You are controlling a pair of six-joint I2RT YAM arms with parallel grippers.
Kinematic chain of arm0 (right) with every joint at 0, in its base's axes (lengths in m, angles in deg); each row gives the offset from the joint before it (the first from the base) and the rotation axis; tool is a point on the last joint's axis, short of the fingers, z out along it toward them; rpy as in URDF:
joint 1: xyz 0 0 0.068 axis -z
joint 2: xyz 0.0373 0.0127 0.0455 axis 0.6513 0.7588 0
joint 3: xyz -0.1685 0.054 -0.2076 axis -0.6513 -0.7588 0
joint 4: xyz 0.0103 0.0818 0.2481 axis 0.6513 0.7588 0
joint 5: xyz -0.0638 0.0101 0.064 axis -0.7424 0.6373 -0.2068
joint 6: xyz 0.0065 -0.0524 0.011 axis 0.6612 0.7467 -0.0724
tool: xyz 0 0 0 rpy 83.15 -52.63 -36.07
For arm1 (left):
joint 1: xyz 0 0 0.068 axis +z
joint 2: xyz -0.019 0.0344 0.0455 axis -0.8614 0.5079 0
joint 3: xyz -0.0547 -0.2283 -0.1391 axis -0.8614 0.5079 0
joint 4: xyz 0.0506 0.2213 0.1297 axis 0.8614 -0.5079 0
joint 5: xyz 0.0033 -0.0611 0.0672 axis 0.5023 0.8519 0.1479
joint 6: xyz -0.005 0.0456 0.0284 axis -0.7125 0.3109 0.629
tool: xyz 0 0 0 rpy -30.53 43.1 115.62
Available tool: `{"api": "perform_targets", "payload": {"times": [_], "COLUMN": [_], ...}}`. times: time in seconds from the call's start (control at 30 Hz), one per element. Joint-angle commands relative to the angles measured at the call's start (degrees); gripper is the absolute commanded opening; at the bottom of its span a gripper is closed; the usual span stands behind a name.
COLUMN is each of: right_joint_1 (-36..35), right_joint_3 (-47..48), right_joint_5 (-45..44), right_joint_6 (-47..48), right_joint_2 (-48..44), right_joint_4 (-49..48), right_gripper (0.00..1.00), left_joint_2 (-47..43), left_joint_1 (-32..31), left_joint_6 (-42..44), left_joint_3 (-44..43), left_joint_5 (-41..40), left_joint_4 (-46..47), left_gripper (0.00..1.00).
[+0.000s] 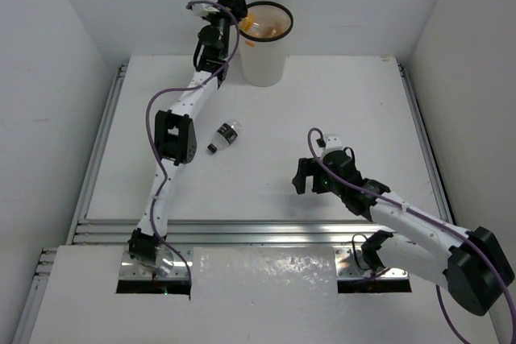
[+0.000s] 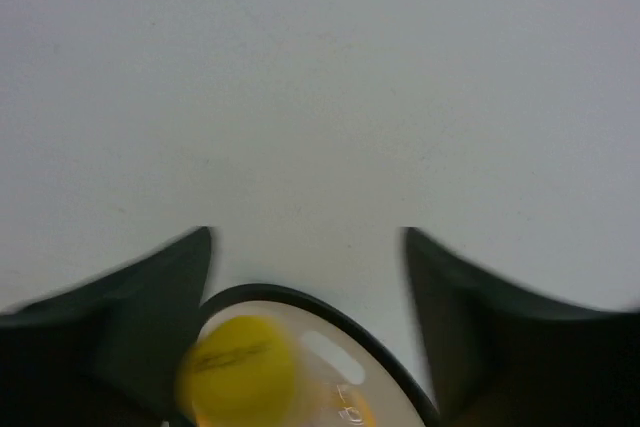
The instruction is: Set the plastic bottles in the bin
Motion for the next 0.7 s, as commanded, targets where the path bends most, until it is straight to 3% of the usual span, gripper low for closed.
{"api": "perform_targets", "payload": {"times": [0.0, 0.1, 0.23, 0.43, 0.6, 0.67], "right_joint_1": [0.2, 0.2, 0.2, 0.2, 0.2, 0.1], "right_joint_3": [1.1, 1.4, 1.7, 2.3, 2.7, 4.2], "right_joint_5": [0.6, 1.3, 3.5, 4.8, 7.6, 7.7], "right_joint_6": [1.2, 1.4, 0.8, 0.6, 2.3, 1.6], "right_joint_2": [0.3, 1.0, 3.9, 6.2, 8.6, 10.8], "right_joint_4": [-2.3, -2.5, -3.2, -4.5, -8.9, -8.7], "right_gripper": [0.99, 0.99, 0.99, 0.99, 0.99, 0.99], "left_joint_2": [1.0, 1.0, -4.0, -15.1, -32.9, -36.5], "left_joint_1": [-0.7, -1.6, -2.9, -2.5, -2.6, -2.6], "left_joint_6": [4.3, 8.5, 15.3, 17.6, 17.3, 17.9], "left_joint_3": [-0.1, -0.3, 0.2, 2.6, 15.8, 16.1], "left_joint_5": [-0.9, 0.1, -0.3, -10.6, -10.4, -9.6], "left_joint_4": [4.7, 4.0, 0.6, -9.0, -17.4, -21.8], "left_gripper": [0.86, 1.00, 1.00, 1.00, 1.00, 1.00]}}
